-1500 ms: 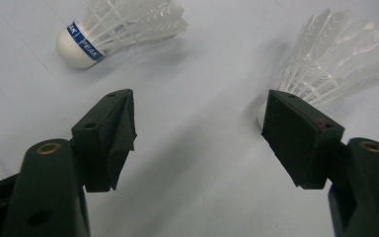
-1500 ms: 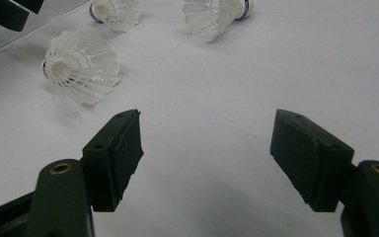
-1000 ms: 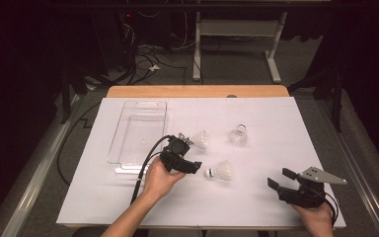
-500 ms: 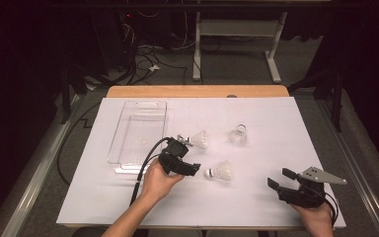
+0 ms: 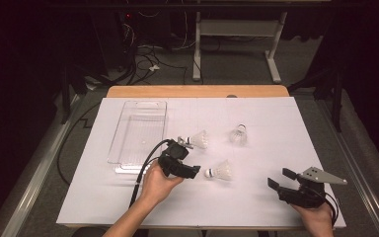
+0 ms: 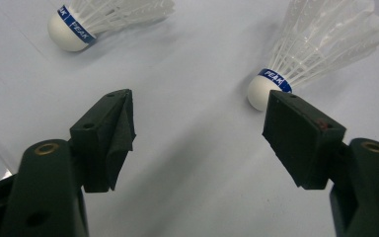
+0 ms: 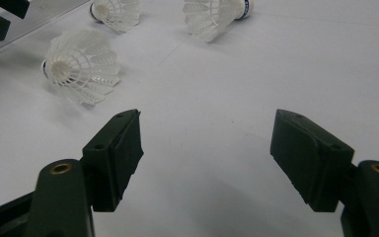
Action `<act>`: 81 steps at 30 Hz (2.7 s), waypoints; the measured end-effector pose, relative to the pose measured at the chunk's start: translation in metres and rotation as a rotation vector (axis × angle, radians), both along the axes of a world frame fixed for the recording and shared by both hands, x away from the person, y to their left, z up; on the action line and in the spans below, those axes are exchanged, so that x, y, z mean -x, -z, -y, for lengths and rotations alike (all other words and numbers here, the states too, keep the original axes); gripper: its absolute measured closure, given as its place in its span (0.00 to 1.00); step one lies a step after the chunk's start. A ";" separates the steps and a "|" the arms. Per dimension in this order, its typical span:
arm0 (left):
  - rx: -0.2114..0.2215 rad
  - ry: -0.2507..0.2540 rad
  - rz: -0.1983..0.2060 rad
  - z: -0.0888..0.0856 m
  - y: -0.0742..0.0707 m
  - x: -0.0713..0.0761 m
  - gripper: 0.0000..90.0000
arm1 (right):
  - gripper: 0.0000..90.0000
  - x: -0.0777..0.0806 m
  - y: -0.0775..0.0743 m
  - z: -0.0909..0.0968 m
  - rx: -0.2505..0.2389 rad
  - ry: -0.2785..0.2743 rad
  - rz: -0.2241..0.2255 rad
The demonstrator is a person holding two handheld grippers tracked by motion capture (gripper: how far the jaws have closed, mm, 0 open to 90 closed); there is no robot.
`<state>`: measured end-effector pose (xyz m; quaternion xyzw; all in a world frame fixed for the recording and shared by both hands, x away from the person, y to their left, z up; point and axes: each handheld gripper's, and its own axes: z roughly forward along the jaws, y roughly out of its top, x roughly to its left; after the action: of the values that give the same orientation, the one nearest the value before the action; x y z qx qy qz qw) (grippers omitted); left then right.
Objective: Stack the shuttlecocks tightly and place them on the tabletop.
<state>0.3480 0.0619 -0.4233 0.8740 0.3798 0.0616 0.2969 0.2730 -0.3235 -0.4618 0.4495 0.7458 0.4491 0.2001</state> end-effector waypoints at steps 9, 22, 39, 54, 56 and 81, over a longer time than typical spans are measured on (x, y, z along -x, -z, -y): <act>0.008 -0.004 0.000 -0.003 0.002 0.004 0.32 | 0.31 0.000 0.000 0.000 0.001 -0.001 0.000; 0.027 -0.012 0.000 -0.013 0.005 0.012 0.32 | 0.31 0.000 0.000 0.000 0.002 0.001 -0.001; 0.035 -0.006 -0.001 -0.017 0.008 0.019 0.32 | 0.31 0.000 0.000 -0.001 0.003 0.000 0.000; 0.052 0.008 0.005 -0.017 0.007 0.028 0.32 | 0.31 0.000 0.000 -0.001 0.002 0.001 -0.002; 0.054 0.011 0.007 -0.017 0.007 0.029 0.32 | 0.31 0.000 0.000 -0.001 0.002 0.000 -0.002; 0.061 0.036 0.007 -0.018 0.010 0.044 0.32 | 0.31 0.000 0.000 -0.001 0.001 0.001 -0.002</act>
<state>0.3039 0.0802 -0.4331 0.8710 0.3648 0.0477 0.3256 0.2732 -0.3227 -0.4619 0.4501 0.7462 0.4479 0.1996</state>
